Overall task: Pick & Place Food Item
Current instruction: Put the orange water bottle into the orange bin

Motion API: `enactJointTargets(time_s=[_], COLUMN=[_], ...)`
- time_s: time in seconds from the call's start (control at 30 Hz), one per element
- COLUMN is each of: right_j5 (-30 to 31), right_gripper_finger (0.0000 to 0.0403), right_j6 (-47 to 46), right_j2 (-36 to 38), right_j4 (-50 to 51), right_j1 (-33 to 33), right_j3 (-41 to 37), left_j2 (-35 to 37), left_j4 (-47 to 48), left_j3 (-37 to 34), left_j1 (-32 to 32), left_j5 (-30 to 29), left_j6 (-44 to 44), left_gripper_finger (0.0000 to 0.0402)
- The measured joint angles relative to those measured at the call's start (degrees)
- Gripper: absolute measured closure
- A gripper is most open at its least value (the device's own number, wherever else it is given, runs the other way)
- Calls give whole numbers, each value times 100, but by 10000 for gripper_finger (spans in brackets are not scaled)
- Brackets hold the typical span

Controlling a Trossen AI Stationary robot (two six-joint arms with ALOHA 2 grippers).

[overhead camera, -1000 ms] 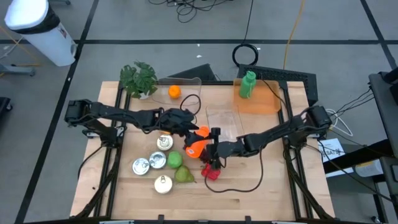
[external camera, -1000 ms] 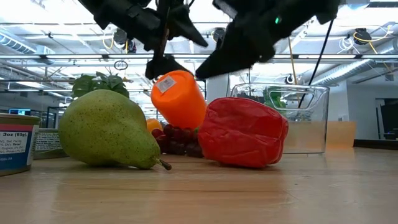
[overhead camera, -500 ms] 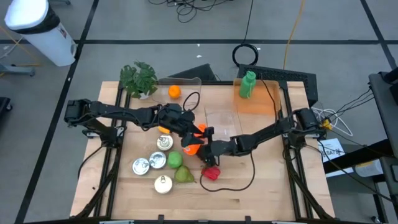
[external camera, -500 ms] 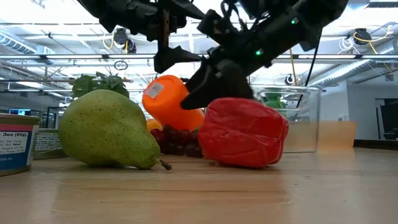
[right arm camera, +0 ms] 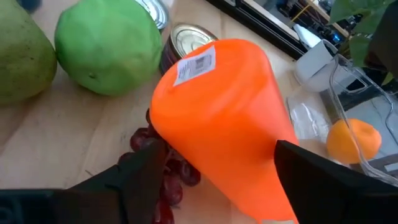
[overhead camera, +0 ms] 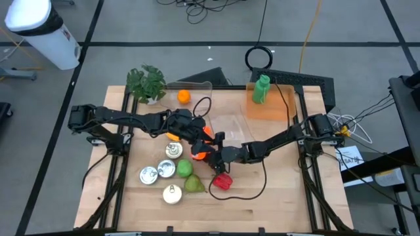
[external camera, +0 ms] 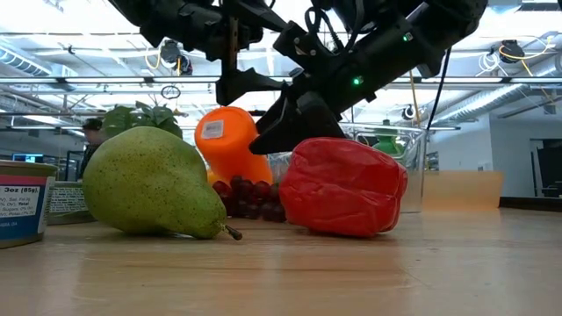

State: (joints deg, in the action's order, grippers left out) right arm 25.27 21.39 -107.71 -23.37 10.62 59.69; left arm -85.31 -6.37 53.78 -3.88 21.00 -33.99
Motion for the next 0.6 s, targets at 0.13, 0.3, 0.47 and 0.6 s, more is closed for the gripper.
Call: enactJointTargets(time_s=[0.13, 0.3, 0.47, 0.6], right_j5=[3, 19, 463, 861], right_gripper_finger=[126, 90, 44, 24], right_j6=[-128, -505, -591, -591], right_j2=[-10, -12, -28, -34], right_j4=[-149, -171, -78, 200], right_j1=[67, 139, 198, 294], right_j3=[-8, -11, 81, 345], left_j2=[187, 490, 621, 671], left_j4=[10, 29, 95, 75], left_j3=[14, 13, 14, 11], left_j1=[25, 135, 266, 342], left_j5=[362, 302, 294, 272], left_j6=[196, 245, 248, 223], left_gripper_finger=[37, 37, 37, 37])
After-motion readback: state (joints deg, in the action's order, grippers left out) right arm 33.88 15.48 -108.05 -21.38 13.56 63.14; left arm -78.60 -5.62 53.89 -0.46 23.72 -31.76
